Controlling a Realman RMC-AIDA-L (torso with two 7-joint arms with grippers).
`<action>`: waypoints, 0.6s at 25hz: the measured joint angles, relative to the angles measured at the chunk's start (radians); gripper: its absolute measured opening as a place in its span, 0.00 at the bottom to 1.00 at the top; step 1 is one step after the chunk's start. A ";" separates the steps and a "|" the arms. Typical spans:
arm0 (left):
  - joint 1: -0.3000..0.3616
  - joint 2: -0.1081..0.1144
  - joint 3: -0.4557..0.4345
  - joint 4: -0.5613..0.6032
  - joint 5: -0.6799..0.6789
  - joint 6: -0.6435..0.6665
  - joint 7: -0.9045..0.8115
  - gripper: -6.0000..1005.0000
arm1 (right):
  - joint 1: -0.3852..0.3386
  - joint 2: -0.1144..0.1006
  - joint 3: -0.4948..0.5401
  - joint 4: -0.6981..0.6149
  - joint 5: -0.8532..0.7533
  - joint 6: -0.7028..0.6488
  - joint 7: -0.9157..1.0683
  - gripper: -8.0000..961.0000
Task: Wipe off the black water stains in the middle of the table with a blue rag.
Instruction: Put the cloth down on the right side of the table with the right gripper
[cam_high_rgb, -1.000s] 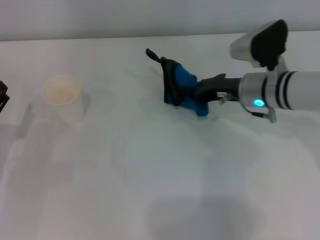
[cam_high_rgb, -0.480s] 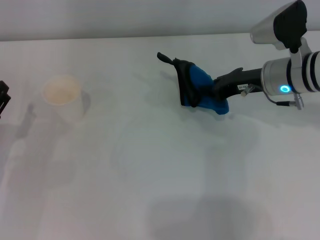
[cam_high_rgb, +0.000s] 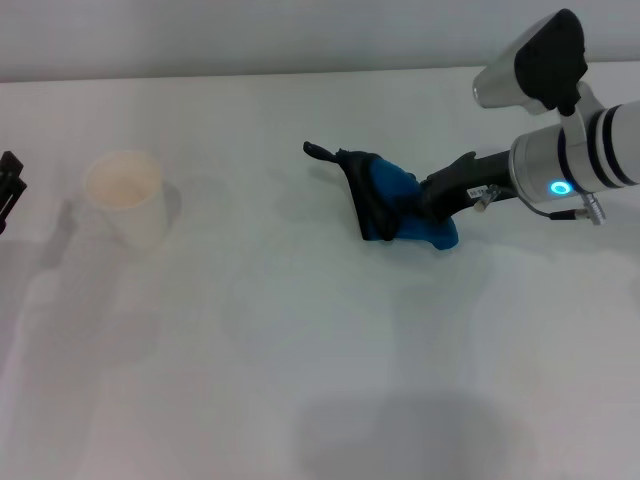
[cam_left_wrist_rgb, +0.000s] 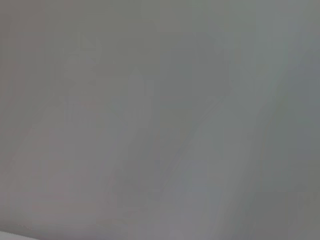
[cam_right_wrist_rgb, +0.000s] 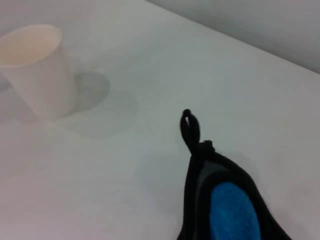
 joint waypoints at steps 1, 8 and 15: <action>0.000 0.000 0.000 0.000 0.000 0.000 0.000 0.87 | 0.003 0.001 0.000 0.006 -0.005 -0.007 0.001 0.16; 0.001 0.000 -0.002 -0.001 -0.002 -0.002 0.000 0.87 | 0.004 0.005 0.001 0.007 -0.005 -0.048 0.020 0.22; 0.006 0.000 -0.003 -0.001 -0.003 -0.005 0.000 0.87 | -0.010 0.005 0.027 -0.036 0.028 -0.035 0.020 0.50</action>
